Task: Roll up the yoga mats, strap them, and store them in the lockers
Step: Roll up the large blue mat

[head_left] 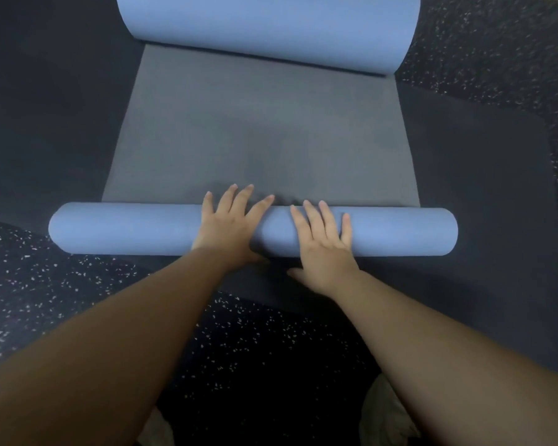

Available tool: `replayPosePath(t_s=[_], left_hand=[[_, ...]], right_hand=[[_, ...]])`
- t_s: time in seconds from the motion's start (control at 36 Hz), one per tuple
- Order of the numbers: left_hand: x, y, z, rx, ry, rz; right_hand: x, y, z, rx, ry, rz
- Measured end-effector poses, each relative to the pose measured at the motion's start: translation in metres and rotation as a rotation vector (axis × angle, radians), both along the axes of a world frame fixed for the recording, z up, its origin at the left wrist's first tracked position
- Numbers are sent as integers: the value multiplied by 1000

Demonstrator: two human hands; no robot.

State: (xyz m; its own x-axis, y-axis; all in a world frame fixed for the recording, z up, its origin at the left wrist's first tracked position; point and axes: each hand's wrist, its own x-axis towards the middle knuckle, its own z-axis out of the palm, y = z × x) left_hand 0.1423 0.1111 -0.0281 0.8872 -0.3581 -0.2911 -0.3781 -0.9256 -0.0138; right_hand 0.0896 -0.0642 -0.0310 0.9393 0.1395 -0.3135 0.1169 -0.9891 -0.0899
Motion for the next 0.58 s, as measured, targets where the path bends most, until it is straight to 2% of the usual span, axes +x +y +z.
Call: replayPosePath(t_s=[0.08, 0.22, 0.28, 0.39, 0.58], left_hand=[[-6, 2, -4, 15, -106, -50], [-16, 2, -21, -88, -343, -147], [-11, -2, -21, -77, -318, -131], [1, -7, -11, 166, -110, -105], [5, -8, -1, 189, -242, -170]], right_hand=[[7, 0, 3, 1, 49, -9], [39, -3, 12, -27, 147, -9], [51, -3, 15, -38, 170, -13], [55, 6, 11, -153, 91, -88], [42, 0, 8, -195, -46, -40]])
